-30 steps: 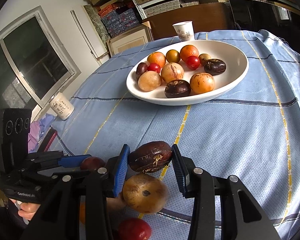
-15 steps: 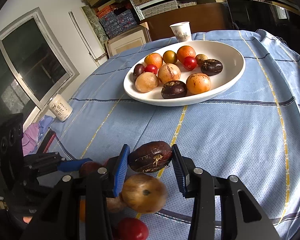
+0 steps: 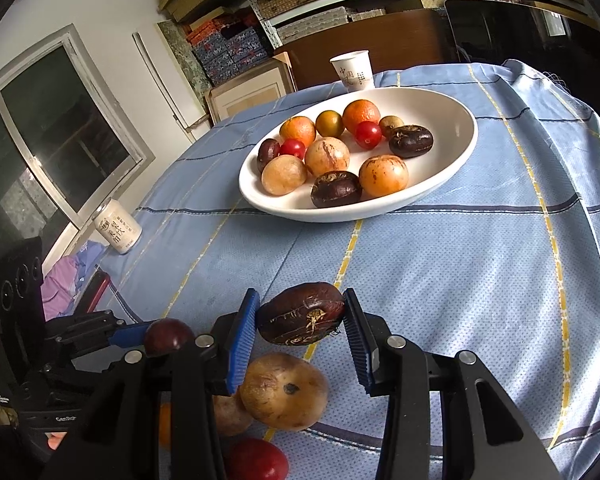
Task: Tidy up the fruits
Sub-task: 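Grasp a dark elongated fruit with the right tool while the left tool grasps a dark red plum, then place both fruits on the white plate and open both tools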
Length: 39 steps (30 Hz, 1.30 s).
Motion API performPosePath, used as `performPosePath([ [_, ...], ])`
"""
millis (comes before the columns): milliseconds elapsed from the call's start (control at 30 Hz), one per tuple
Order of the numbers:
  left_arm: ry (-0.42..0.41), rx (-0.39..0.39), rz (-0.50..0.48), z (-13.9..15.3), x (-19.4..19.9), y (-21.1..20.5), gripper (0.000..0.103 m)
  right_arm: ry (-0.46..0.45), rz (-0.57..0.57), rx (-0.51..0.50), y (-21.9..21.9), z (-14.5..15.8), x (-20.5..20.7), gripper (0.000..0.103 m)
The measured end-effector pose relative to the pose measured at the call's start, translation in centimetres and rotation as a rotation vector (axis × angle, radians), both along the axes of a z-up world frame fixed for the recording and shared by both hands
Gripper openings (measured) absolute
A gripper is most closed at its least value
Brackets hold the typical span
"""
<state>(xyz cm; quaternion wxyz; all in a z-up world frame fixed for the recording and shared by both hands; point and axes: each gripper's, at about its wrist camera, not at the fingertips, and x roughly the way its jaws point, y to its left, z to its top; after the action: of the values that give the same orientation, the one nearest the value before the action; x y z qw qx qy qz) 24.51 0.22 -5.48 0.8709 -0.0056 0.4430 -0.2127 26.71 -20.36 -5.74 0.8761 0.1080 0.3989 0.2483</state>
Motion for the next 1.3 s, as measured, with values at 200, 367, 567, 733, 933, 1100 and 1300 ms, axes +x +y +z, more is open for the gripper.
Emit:
performPosePath([
  [200,-0.04,-0.014,-0.001,2.0,2.1,-0.3,0.037,-0.037,-0.03,0.035,-0.8,1.5,1.4,0.043],
  [367,-0.139,0.049,0.044,4.3,7.3,-1.8,0.037,-0.099,-0.092,0.031,-1.0,2.8,4.6,0.043],
  [567,-0.149,0.055,0.084,4.7,13.3,-3.0,0.037,-0.133,-0.165,-0.02,-1.3,2.7,7.9,0.043],
  [733,-0.15,0.093,0.11,3.9,16.3,-3.8,0.037,-0.135,-0.197,-0.027,-1.8,2.4,10.3,0.043],
  [933,-0.192,0.064,0.19,5.2,16.0,-2.7,0.089,-0.143,-0.252,0.023,-3.1,3.1,10.8,0.061],
  [1100,-0.202,0.005,0.203,7.0,12.5,-0.7,0.097,-0.167,-0.215,0.011,-3.5,4.0,8.0,0.061],
  [1300,-0.14,-0.037,0.276,4.1,6.6,2.3,0.098,-0.074,-0.122,0.025,-3.8,1.7,3.5,0.061],
])
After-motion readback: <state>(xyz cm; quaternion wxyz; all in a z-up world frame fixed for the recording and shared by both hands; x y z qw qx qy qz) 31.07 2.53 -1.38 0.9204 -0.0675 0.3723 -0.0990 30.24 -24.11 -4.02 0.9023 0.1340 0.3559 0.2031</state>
